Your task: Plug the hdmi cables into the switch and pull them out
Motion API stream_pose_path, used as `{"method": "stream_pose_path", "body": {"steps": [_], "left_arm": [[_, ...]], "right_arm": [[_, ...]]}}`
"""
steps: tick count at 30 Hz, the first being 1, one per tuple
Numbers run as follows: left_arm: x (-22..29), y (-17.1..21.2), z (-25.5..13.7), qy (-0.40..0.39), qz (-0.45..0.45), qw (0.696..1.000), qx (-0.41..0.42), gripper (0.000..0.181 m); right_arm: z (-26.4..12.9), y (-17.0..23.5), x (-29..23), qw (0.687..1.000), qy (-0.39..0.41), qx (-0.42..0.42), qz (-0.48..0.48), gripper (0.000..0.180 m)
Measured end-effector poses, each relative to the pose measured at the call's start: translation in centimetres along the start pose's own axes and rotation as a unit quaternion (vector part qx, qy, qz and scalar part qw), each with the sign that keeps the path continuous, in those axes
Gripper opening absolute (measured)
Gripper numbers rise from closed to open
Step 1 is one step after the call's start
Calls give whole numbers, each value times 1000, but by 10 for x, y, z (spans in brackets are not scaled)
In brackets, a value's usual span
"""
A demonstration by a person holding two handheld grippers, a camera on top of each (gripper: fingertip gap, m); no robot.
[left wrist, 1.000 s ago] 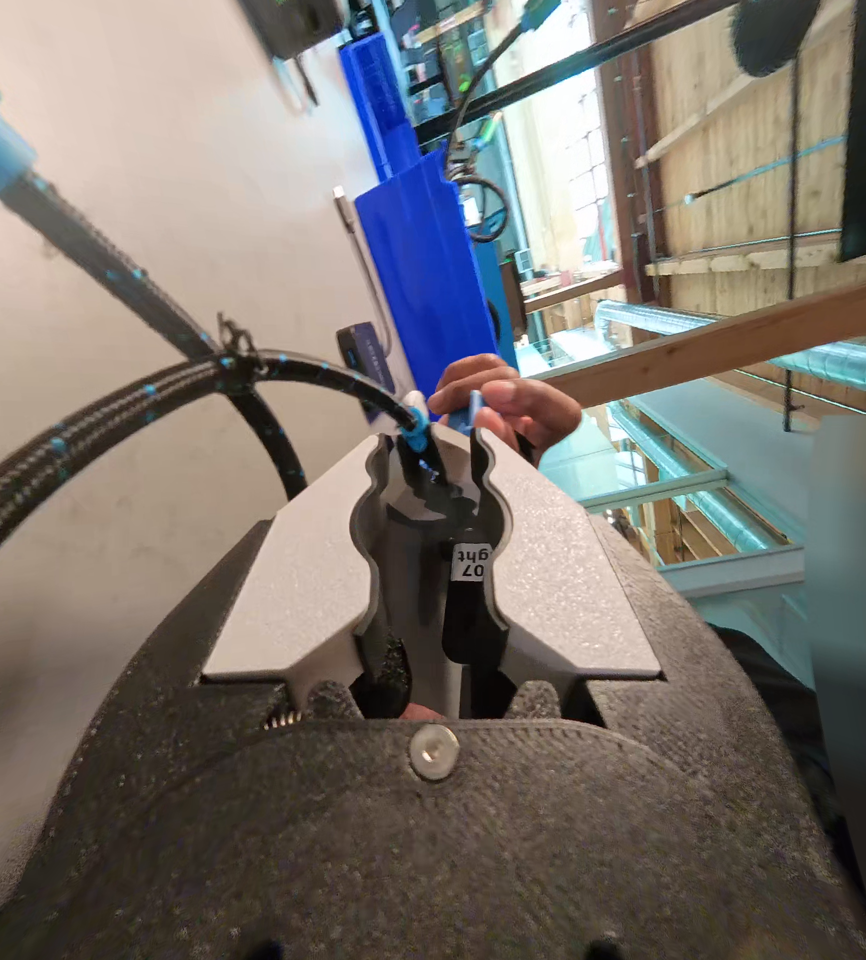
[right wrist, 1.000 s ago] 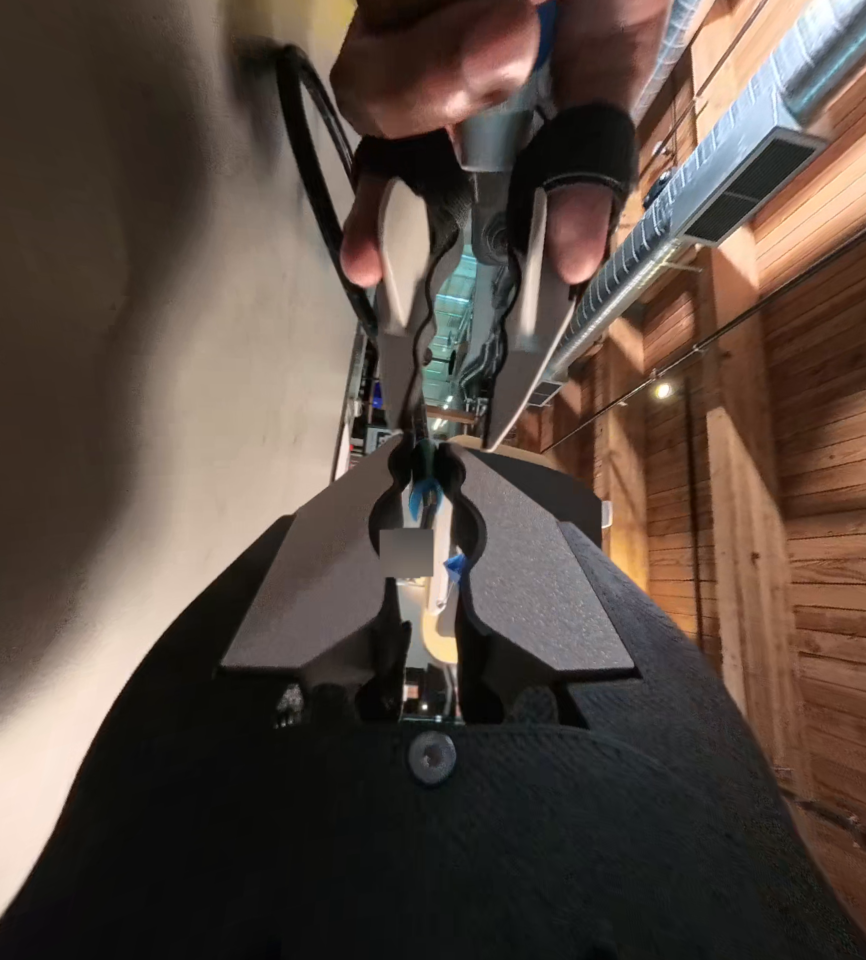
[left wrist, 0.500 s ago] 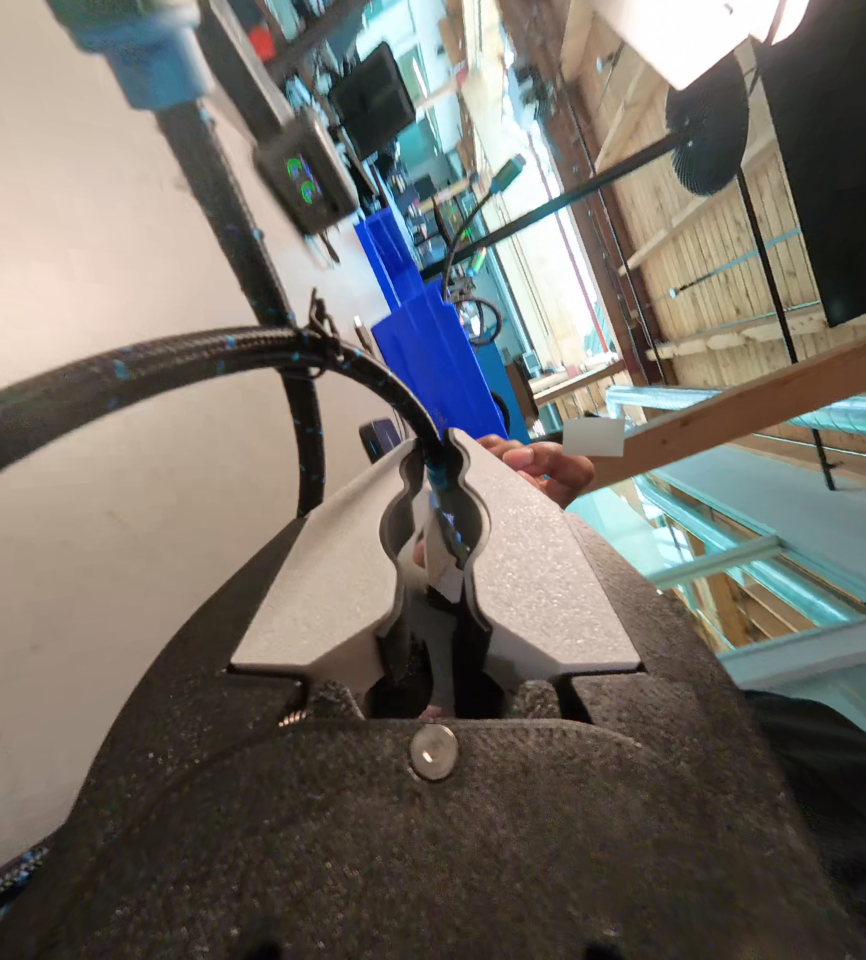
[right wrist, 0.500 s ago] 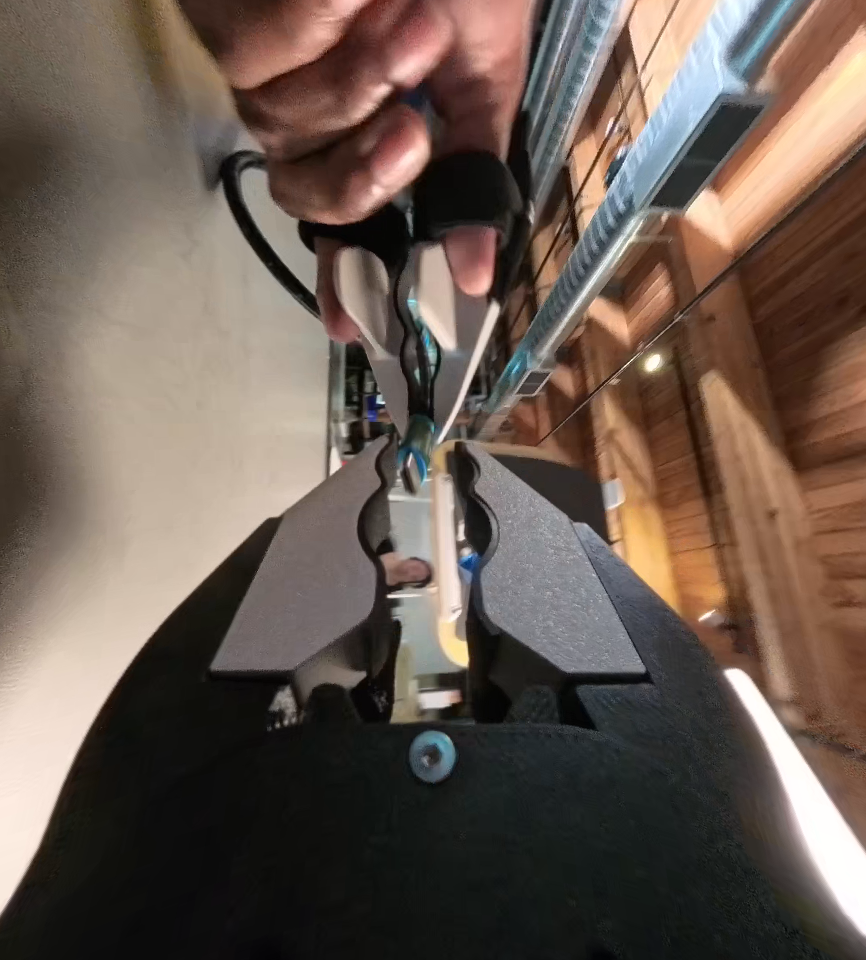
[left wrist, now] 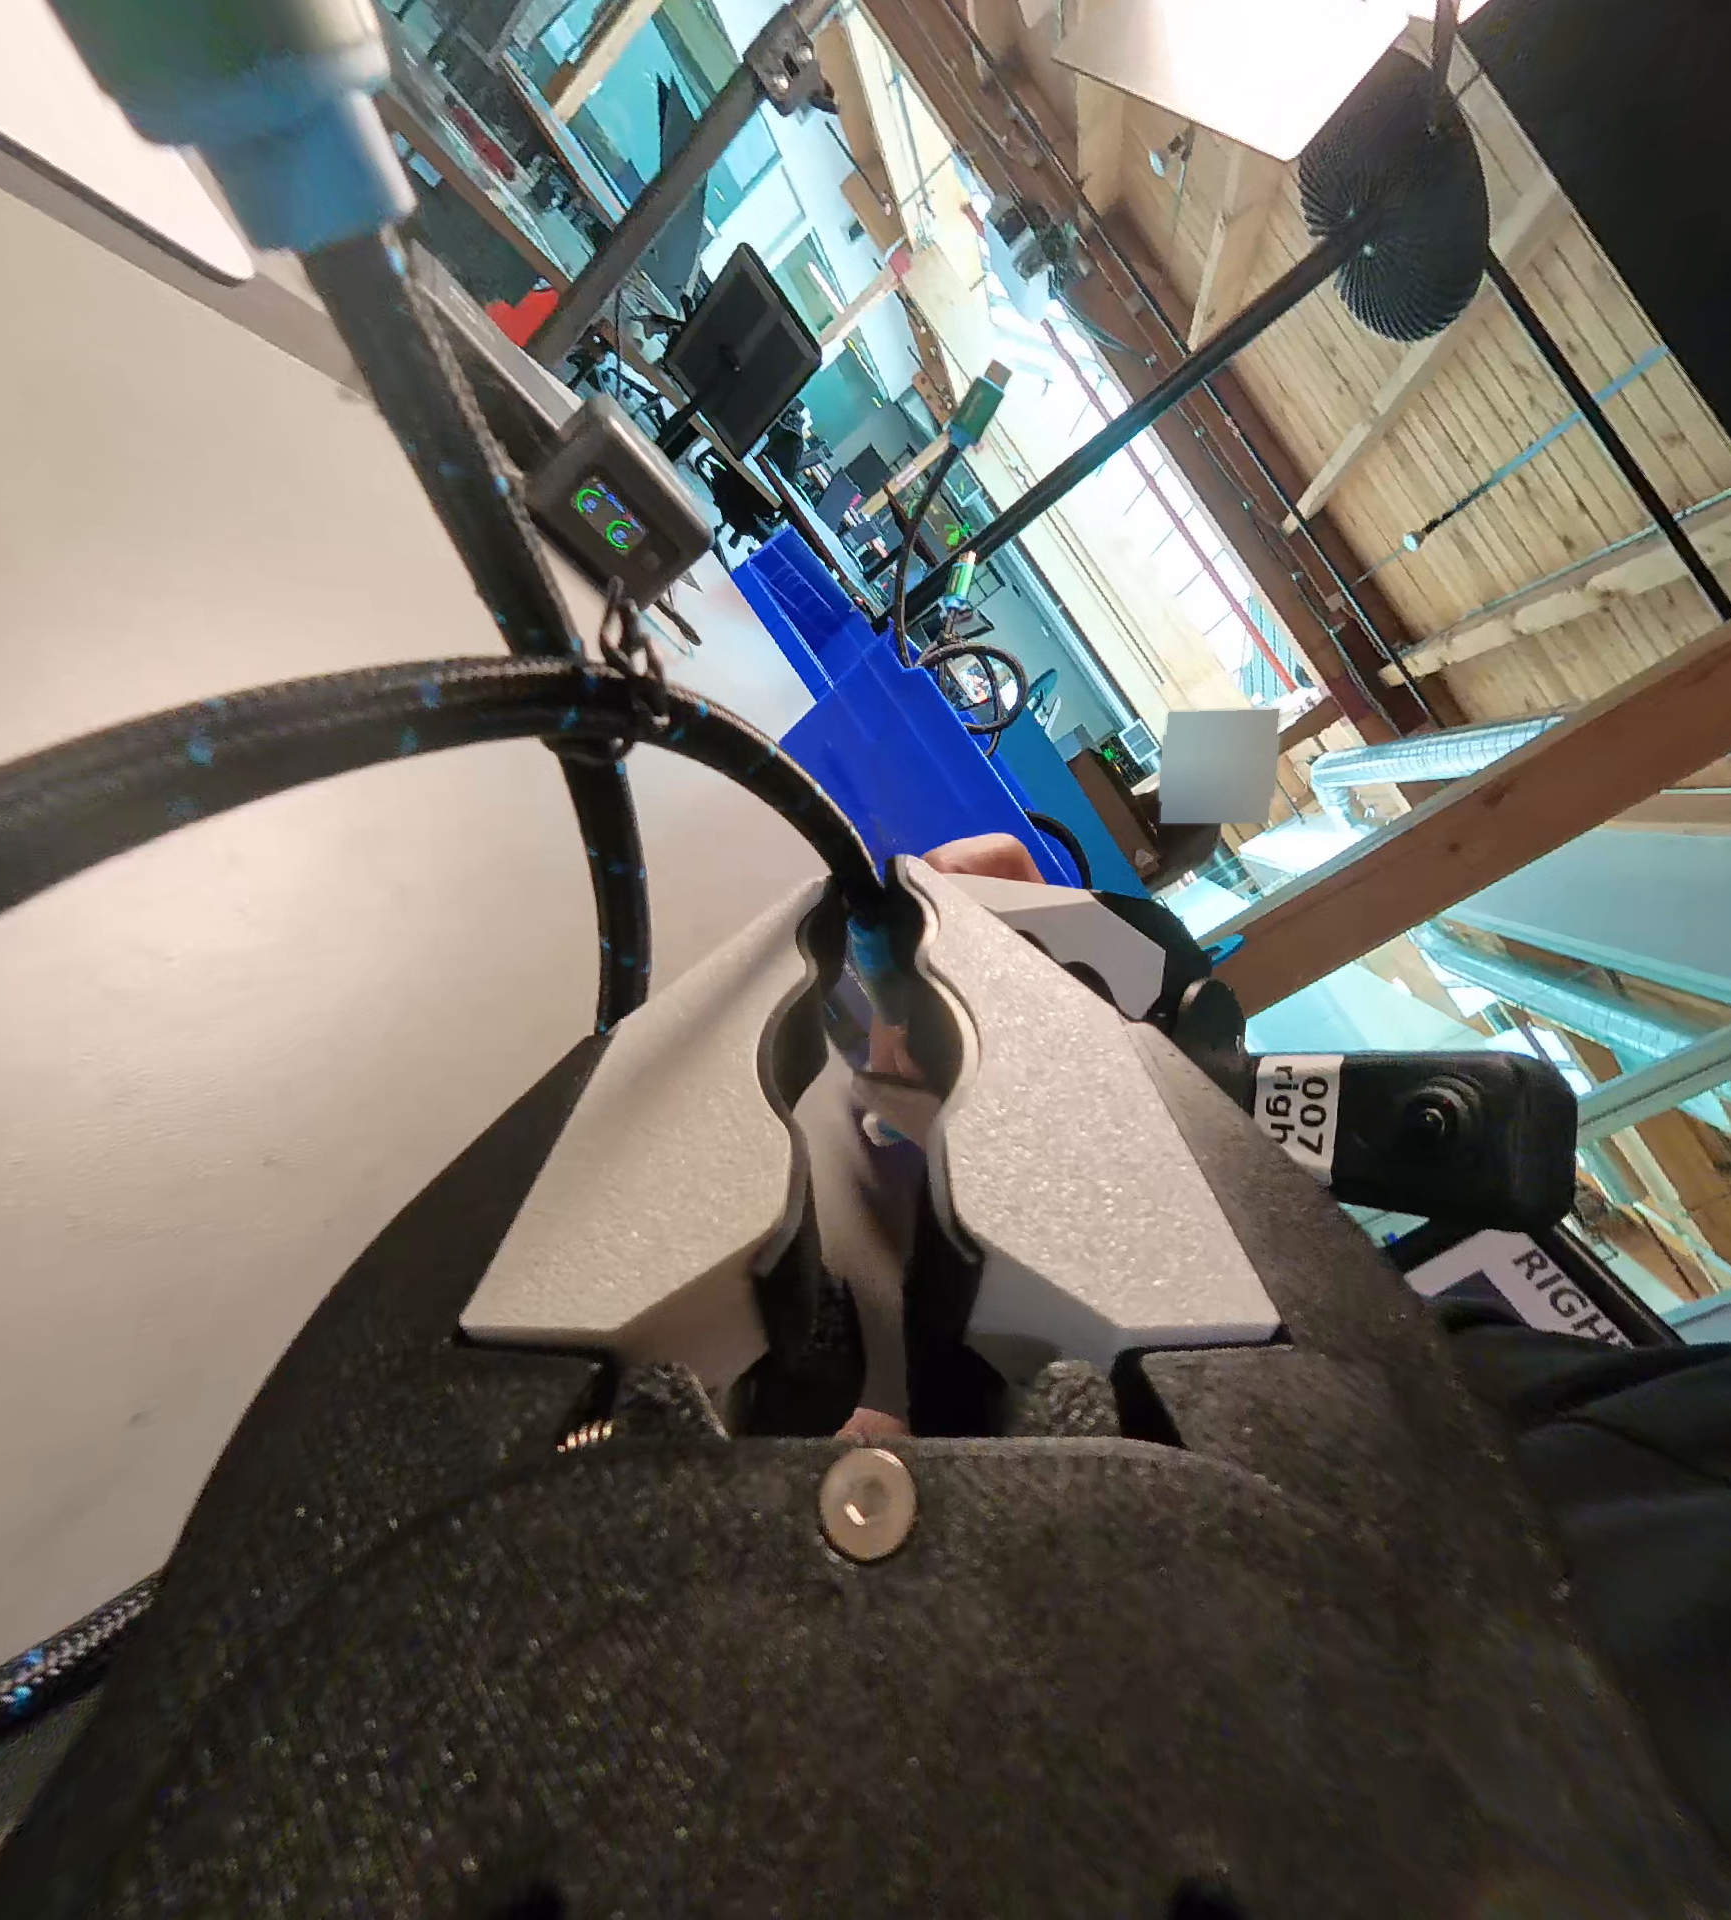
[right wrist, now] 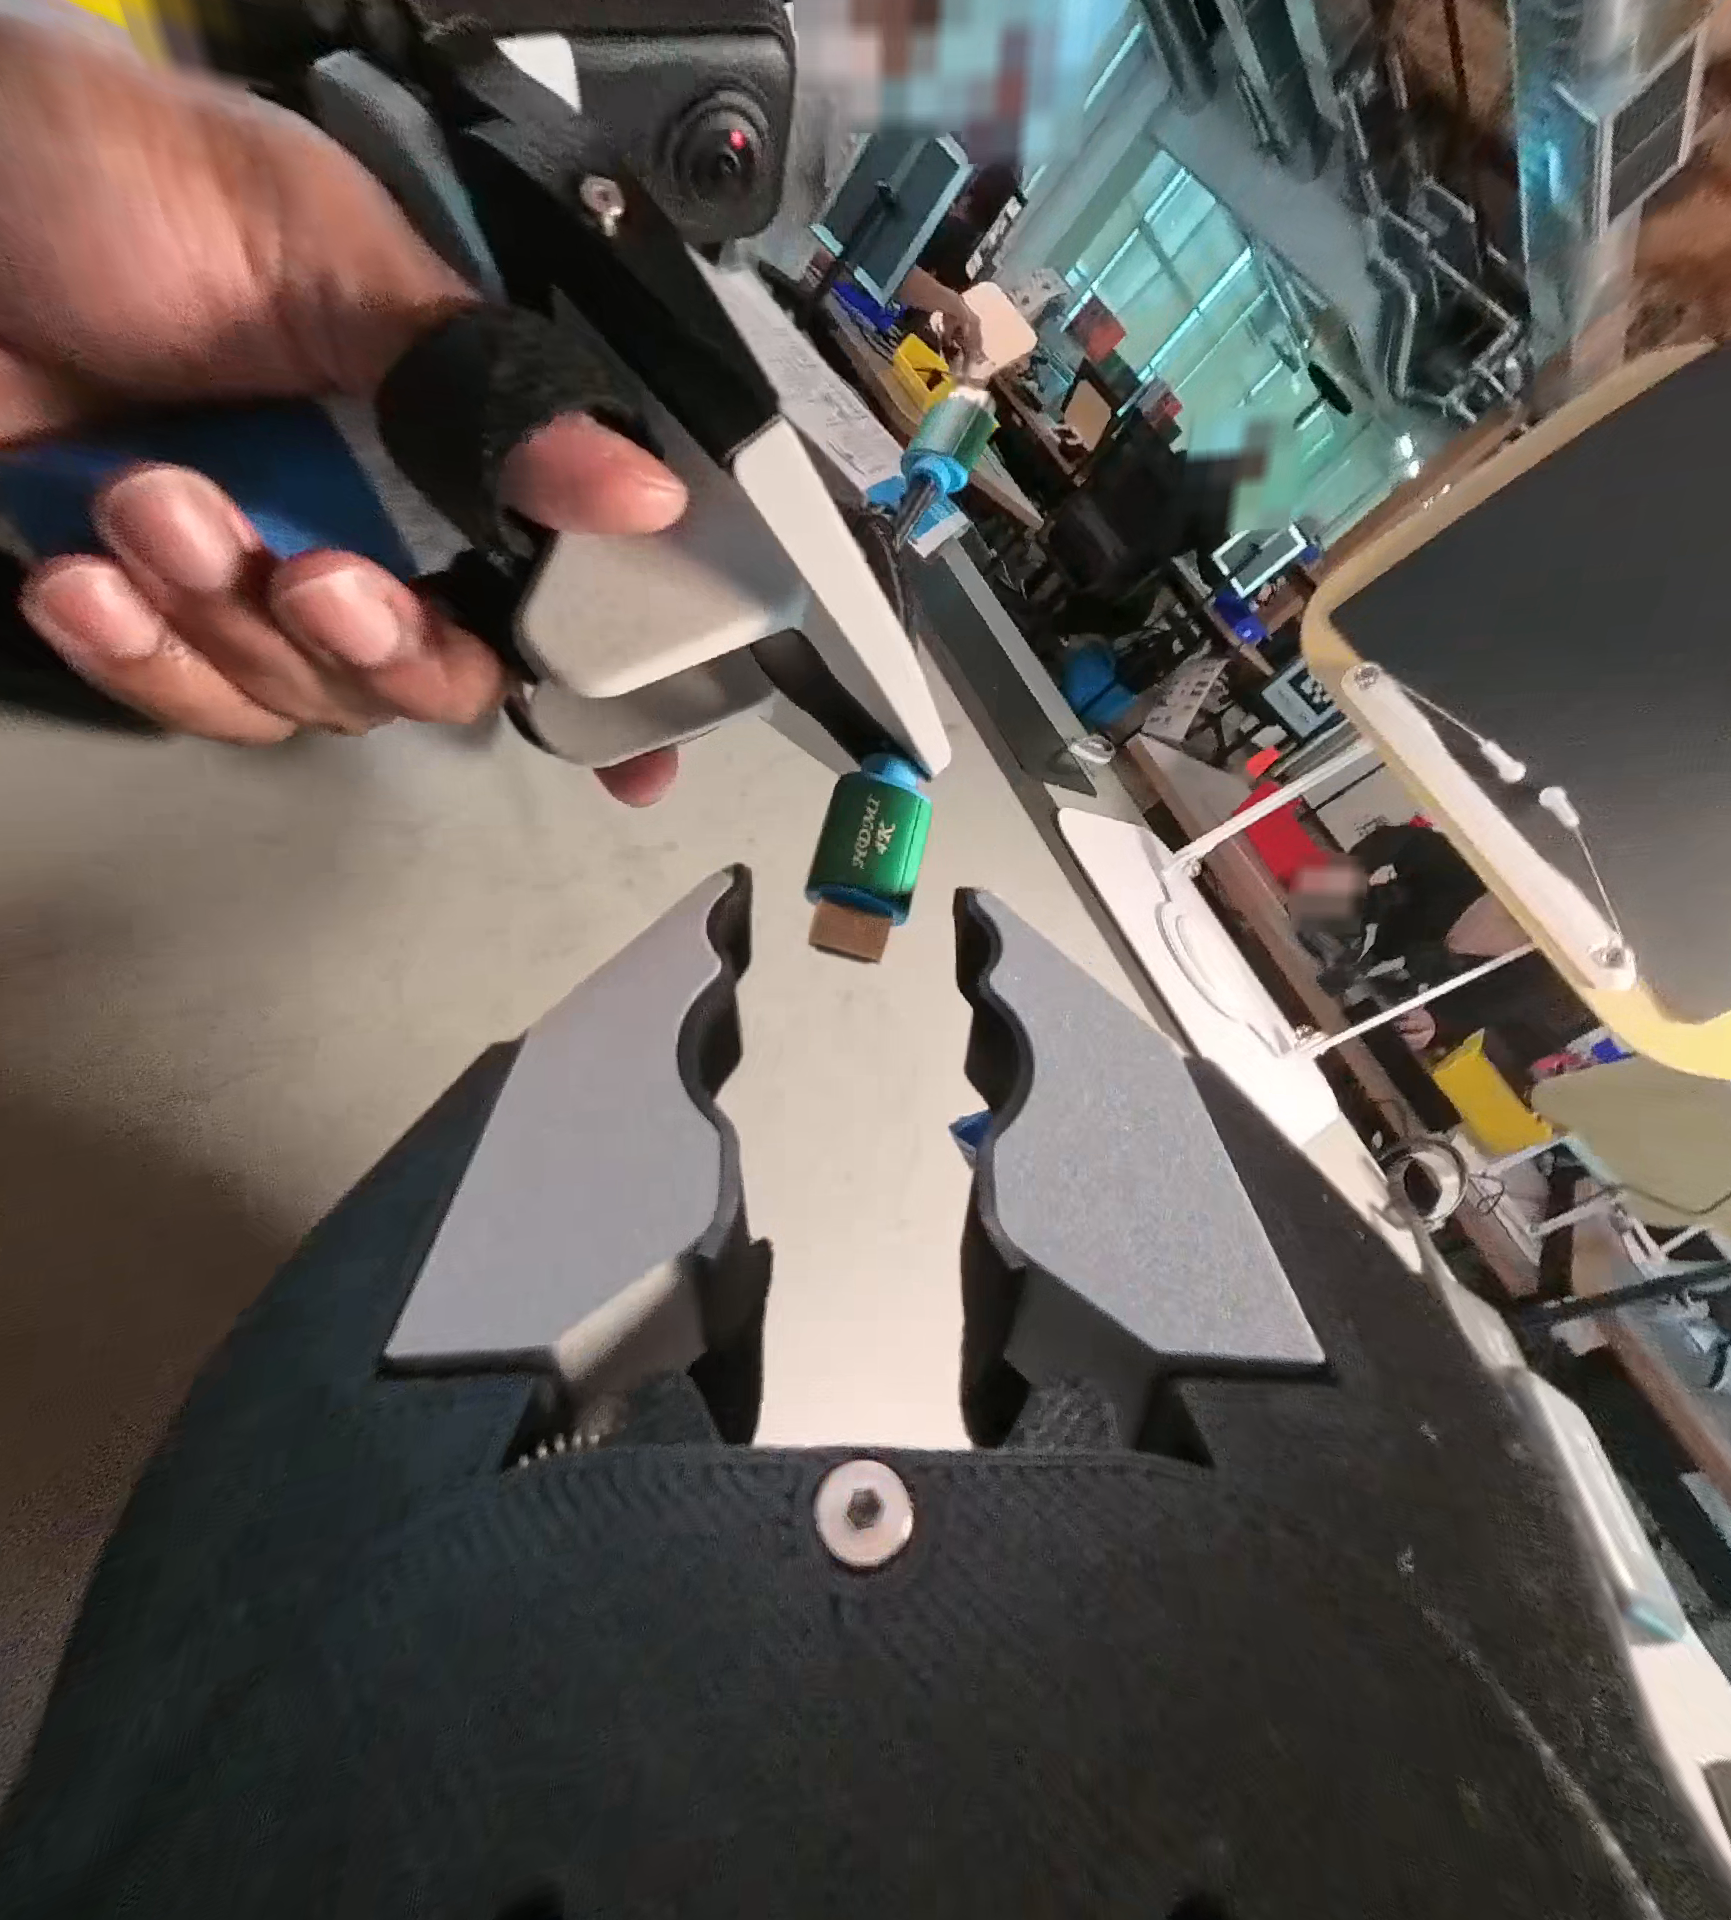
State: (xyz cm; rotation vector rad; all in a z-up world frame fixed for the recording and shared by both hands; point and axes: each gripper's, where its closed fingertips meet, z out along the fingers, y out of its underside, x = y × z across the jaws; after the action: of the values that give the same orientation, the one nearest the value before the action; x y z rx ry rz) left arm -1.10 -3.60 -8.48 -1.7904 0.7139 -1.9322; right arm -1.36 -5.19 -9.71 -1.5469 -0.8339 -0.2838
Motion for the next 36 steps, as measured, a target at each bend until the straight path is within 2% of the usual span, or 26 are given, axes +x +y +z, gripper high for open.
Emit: {"method": "stream_pose_path", "body": {"steps": [2, 3, 8, 12, 19, 22, 24, 26, 31, 36], "left_arm": [[4, 3, 2, 8, 8, 1000, -6, 8], [6, 3, 2, 13, 9, 1000, -5, 8], [15, 6, 1, 54, -6, 998, -37, 7], [24, 16, 1, 85, -4, 994, -75, 21], [27, 33, 7, 82, 10, 991, -105, 15], [27, 33, 6, 81, 18, 991, -101, 13], [24, 27, 5, 71, 24, 994, -83, 13], [14, 22, 2, 44, 32, 995, -79, 13], [-4, 17, -1, -20, 61, 995, -78, 13], [-6, 23, 0, -36, 80, 992, -90, 13]], "right_arm": [[0, 1, 2, 1000, 11, -1, -10, 24], [-1, 0, 2, 1000, 13, 1, -22, 21], [-8, -6, 3, 999, -5, 43, -31, 21], [-13, -6, 3, 997, -34, 63, 1, 21], [-18, -10, 1, 995, -61, 81, 20, 21], [-23, -2, 0, 995, -85, 54, -9, 21], [-34, 18, 1, 992, -123, -2, -29, 32], [-51, 44, 9, 985, -161, -69, -8, 45], [-87, 98, 39, 965, -169, -174, 97, 74], [-93, 140, 30, 937, -185, -265, 136, 90]]}}
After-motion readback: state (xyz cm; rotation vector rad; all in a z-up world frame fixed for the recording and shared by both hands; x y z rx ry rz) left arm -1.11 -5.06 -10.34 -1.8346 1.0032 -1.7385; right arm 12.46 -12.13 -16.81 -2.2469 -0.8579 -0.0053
